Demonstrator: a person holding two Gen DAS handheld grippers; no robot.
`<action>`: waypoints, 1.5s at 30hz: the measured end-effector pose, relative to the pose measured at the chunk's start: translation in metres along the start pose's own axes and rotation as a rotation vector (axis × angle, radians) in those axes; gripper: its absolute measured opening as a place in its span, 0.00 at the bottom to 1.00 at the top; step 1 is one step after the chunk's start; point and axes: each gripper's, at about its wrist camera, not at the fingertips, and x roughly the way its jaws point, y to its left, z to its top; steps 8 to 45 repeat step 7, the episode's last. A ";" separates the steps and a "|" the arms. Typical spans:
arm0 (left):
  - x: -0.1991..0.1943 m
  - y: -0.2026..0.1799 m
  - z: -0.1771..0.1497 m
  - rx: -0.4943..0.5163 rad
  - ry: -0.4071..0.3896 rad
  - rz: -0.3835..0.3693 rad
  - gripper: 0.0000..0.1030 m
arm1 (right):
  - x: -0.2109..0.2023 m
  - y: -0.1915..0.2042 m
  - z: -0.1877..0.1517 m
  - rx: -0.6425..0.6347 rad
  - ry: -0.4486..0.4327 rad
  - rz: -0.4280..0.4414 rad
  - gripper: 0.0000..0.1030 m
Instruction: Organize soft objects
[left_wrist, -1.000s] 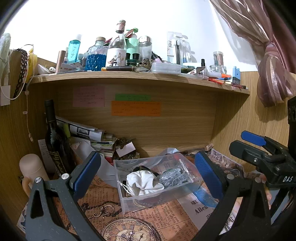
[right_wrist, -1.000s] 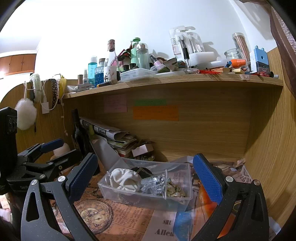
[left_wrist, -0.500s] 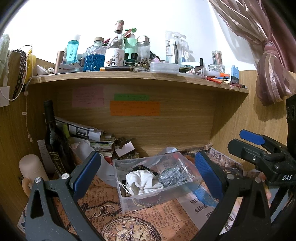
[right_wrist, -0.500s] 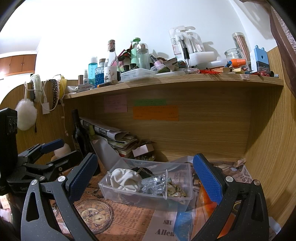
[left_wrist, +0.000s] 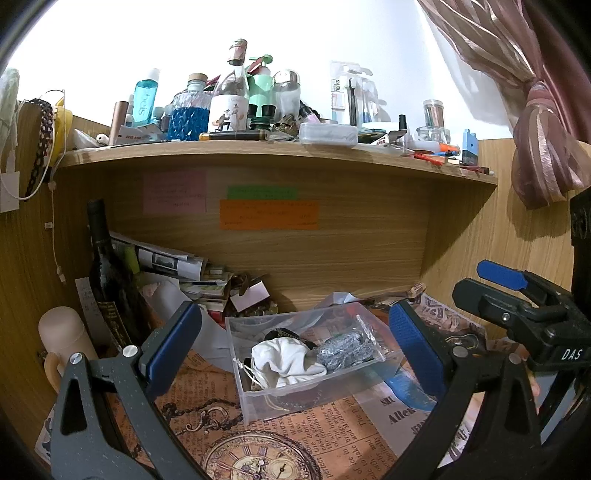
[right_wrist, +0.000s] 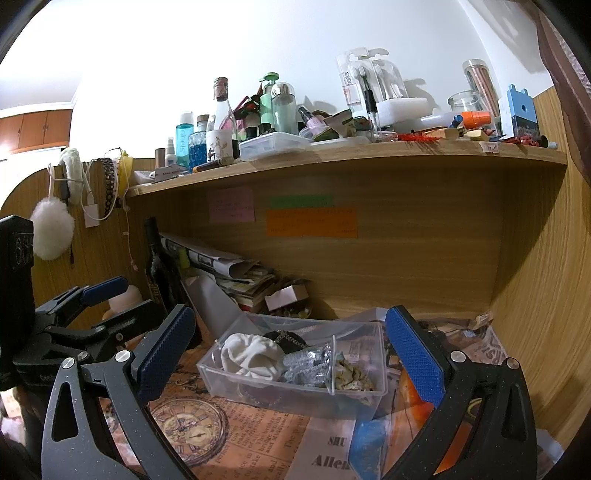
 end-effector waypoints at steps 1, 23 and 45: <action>0.000 0.001 0.000 -0.001 0.001 -0.001 1.00 | 0.000 0.000 0.000 0.000 0.000 -0.001 1.00; 0.002 0.001 0.001 0.004 0.001 -0.004 1.00 | 0.002 0.001 -0.002 0.005 0.008 -0.002 1.00; 0.002 0.001 0.001 0.004 0.001 -0.004 1.00 | 0.002 0.001 -0.002 0.005 0.008 -0.002 1.00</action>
